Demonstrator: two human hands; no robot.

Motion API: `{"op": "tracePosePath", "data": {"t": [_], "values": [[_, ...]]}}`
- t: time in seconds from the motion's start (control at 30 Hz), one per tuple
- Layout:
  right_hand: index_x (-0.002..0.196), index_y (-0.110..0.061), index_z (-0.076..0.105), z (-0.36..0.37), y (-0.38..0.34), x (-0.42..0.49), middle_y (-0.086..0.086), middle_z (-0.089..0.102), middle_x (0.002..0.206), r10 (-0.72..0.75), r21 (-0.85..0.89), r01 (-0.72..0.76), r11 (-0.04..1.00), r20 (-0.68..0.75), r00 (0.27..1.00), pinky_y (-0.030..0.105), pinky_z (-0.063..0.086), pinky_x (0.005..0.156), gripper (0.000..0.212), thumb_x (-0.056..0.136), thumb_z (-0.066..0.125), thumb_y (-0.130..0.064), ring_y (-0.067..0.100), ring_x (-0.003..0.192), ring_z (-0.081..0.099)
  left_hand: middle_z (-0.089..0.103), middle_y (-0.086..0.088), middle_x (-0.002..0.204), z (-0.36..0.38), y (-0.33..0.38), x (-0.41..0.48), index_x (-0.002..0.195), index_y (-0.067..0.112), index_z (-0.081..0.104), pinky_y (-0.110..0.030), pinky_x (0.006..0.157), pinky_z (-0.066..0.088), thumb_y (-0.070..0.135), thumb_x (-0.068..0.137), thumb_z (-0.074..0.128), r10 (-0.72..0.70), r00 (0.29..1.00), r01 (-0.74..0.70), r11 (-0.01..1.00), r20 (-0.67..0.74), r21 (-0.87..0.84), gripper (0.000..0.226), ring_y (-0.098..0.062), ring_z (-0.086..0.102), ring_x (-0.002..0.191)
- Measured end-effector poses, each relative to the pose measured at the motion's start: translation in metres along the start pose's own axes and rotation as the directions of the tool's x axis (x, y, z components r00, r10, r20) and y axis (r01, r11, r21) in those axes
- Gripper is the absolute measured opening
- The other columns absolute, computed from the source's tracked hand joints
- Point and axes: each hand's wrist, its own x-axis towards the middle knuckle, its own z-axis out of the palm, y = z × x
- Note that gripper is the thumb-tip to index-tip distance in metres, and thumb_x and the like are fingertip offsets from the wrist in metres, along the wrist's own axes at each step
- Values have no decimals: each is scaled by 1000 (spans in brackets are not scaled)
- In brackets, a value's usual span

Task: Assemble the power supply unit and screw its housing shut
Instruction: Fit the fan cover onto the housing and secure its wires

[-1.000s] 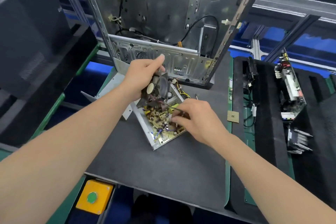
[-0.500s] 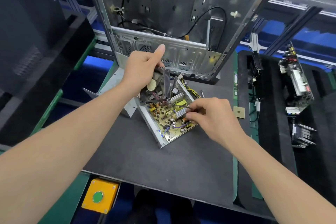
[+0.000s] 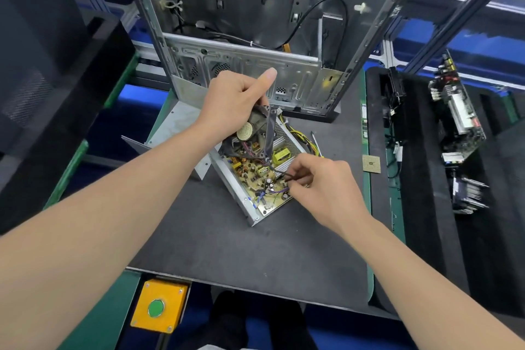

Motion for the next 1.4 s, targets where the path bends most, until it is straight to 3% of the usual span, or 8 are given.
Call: {"op": "tracePosePath", "data": {"t": [0.1,0.27,0.43,0.57,0.67,1.0,1.17,1.4], "values": [[91,-29,69,5,-1,-2,-17,68,75,-8,-47,7,999,-10,1000,28,56,77,16,85,72,-14,7,72,67,43,9,34,0,1,-1,55,25,71,-16,62,41,64,100,49,4,1000,-4,1000,6,-12,64,-6,45,40],[98,-30,64,19,-3,-3,-20,65,81,41,-57,-47,997,-96,995,41,57,79,17,90,72,-17,20,88,67,43,9,36,-1,1,-3,56,23,72,-11,67,40,61,102,49,7,1000,-7,1000,6,-9,64,-7,47,42],[100,-28,56,33,-3,-9,-15,74,87,18,-63,-31,998,-193,981,41,55,79,25,88,72,-13,25,88,68,43,7,38,0,2,-8,56,22,72,-24,71,41,59,103,51,-12,1000,12,1000,22,-13,63,-7,45,43],[100,-30,43,41,-3,-8,-5,73,85,-21,-128,-4,992,-191,981,44,56,71,32,88,67,-13,34,84,68,44,5,39,-3,5,-12,56,21,72,-46,98,47,57,103,51,-31,999,32,999,40,-15,63,-6,47,43],[98,-31,37,44,-4,-6,-5,70,83,-34,-143,3,990,-215,976,38,52,63,39,85,67,-9,34,80,64,41,10,36,-5,6,-13,57,21,72,-57,103,44,55,104,51,-36,998,36,999,44,-13,62,-4,48,43],[99,-31,23,35,-12,4,4,68,79,-77,-256,57,965,-73,994,42,55,60,51,82,64,-4,42,70,61,42,8,38,-1,5,-10,53,27,69,-54,102,46,55,103,53,-14,999,16,999,37,-43,59,-6,47,44],[96,-27,24,33,-17,10,5,53,63,-66,-307,49,951,-47,997,38,47,50,50,77,60,2,38,59,54,47,5,39,0,5,-9,56,23,73,-48,102,49,57,102,52,-2,1000,2,998,4,-57,61,-7,48,43],[98,-24,27,30,-26,16,6,60,72,10,-311,-20,950,-34,999,41,54,52,49,78,60,7,36,64,58,51,3,41,0,4,-9,56,24,73,-42,104,48,58,102,53,-30,997,25,997,-71,-76,61,-8,50,44]]}}
